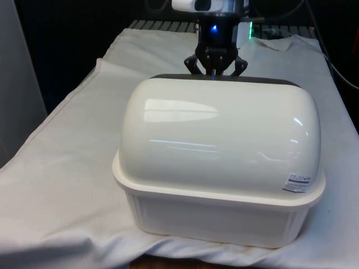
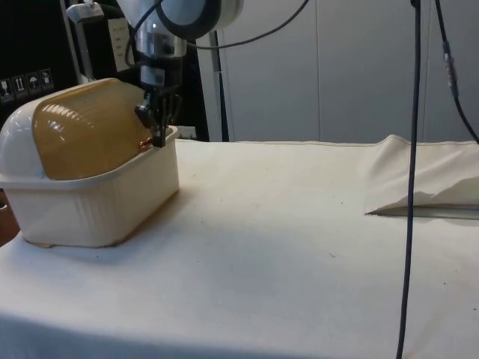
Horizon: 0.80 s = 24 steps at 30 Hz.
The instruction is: Open the lid, then close it.
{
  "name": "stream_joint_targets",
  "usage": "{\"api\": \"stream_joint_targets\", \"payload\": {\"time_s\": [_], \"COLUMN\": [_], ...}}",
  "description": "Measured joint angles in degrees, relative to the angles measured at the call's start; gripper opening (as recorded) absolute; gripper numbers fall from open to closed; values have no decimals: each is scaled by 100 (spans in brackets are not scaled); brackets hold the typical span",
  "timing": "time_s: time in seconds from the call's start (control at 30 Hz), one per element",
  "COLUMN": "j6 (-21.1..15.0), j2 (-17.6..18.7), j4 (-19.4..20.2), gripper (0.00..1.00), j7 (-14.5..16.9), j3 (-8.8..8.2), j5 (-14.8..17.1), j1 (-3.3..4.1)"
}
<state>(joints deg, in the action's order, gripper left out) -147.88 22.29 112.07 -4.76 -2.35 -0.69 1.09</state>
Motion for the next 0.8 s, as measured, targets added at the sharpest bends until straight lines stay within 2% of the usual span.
{"api": "stream_joint_targets", "payload": {"time_s": [0.23,0.8], "j6": [-126,-155], "j2": [-57,-384], "j4": [-6,-6], "gripper": [0,0], "j7": [-17,-17], "j3": [0,-11], "j5": [0,0], "j1": [0,0]}}
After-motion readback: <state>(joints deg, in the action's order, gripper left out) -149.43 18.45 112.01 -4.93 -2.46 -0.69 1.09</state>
